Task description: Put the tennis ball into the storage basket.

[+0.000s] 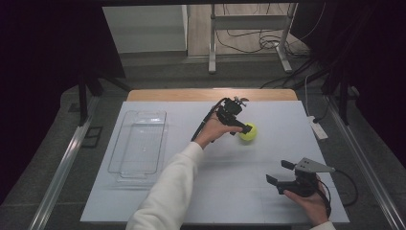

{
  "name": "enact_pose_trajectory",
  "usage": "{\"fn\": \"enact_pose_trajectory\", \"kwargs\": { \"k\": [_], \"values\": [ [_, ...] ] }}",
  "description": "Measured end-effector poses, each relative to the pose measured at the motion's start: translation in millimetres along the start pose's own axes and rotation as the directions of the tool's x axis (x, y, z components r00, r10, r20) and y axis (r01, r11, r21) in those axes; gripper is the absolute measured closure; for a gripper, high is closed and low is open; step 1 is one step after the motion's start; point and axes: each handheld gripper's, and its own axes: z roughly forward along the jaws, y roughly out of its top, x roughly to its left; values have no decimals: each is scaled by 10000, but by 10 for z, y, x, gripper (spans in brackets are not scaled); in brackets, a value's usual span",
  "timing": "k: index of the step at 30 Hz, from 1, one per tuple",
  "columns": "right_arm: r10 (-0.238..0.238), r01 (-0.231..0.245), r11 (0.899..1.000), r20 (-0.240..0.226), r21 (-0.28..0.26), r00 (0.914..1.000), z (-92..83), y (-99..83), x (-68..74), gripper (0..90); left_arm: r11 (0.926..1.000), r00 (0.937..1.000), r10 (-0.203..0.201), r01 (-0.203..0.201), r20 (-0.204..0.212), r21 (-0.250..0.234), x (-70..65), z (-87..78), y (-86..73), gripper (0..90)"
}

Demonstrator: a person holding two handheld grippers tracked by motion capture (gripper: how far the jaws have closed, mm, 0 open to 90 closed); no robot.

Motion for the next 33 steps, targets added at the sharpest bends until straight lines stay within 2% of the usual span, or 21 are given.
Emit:
{"fn": "enact_pose_trajectory", "kwargs": {
  "k": [13, 20, 29, 33],
  "values": [
    [52, -52, 10000, 18, -8, 10000, -17, -9, -5, 129, 9997, 9999, 128, -129, 38, 185, -20, 101, 57, 79],
    [72, -72, 10000, 34, -3, 10000, -29, -16, -9, 129, 9998, 10000, 65, -66, 33, 201, -13, 158, 75, 79],
    [83, -83, 10000, 30, -18, 10000, -31, -21, -9, 130, 9987, 9999, 91, -86, -107, 497, 3, 262, 90, 78],
    [77, -77, 10000, 26, -22, 10000, -31, -21, -7, 129, 9987, 10000, 49, -47, -38, 510, 0, 281, 99, 77]
  ]
}}
